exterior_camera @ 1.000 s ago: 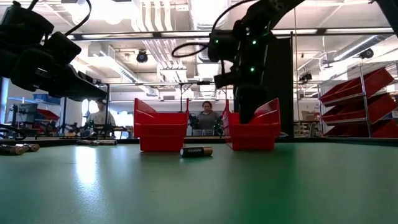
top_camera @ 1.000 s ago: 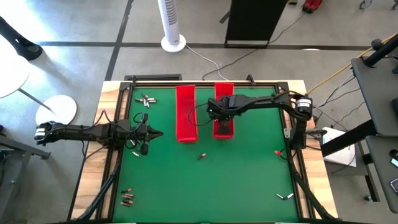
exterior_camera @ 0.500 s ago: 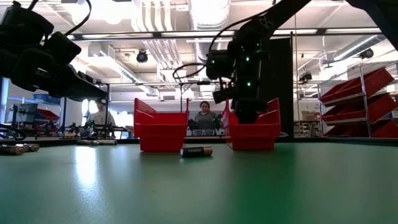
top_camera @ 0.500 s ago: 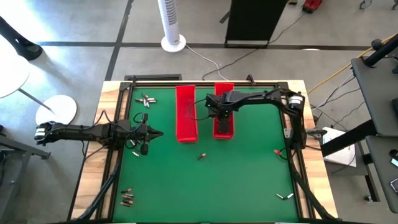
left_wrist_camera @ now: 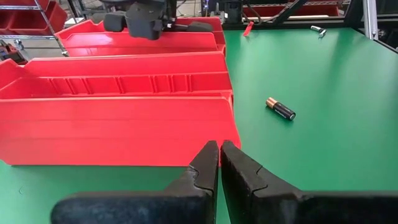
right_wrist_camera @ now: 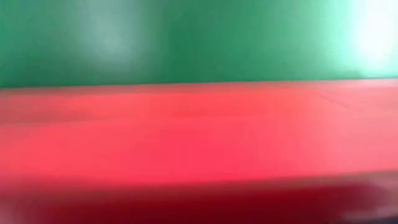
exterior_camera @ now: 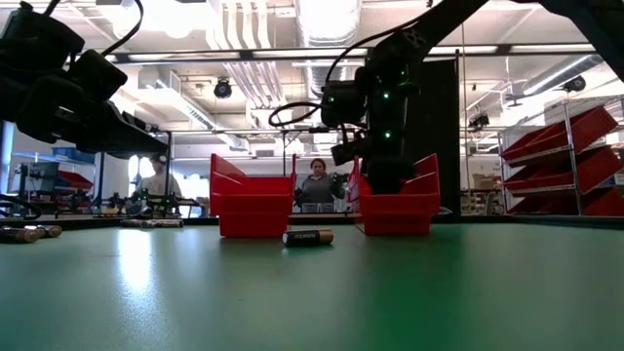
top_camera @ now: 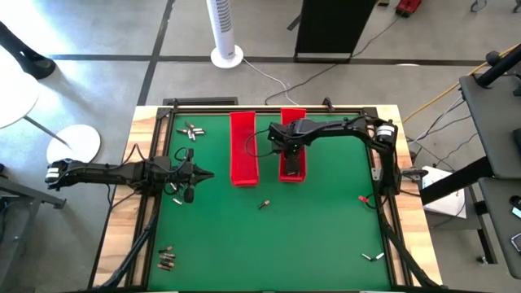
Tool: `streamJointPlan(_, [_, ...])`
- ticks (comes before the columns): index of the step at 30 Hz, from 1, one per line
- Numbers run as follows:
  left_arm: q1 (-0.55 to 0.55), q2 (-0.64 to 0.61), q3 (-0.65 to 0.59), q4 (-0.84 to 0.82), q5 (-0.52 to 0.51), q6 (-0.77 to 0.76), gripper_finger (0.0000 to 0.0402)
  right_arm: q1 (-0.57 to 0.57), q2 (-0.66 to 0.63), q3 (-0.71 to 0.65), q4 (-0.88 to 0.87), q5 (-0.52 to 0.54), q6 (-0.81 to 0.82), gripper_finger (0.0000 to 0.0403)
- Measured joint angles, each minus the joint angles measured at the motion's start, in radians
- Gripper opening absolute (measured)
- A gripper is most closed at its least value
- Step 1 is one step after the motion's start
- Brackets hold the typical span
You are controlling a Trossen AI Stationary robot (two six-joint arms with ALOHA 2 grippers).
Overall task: Sort batteries
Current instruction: Put the silver battery into the right red bin
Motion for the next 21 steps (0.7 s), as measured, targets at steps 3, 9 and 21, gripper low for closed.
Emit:
streamJointPlan(3, [0.0,0.0,0.0,0.0,0.0,0.0,0.0,-0.001,0.0,0.0,0.012,0.006,0.003,0.0103])
streamJointPlan(9, [0.0,0.0,0.0,0.0,0.0,0.0,0.0,0.011,-0.021,-0.001,-0.002,-0.002,0.007,0.0141])
streamJointPlan(21, [0.0,0.0,0.0,0.0,0.0,0.0,0.0,0.178,-0.227,0.0,-0.137,0.033,0.121,0.019])
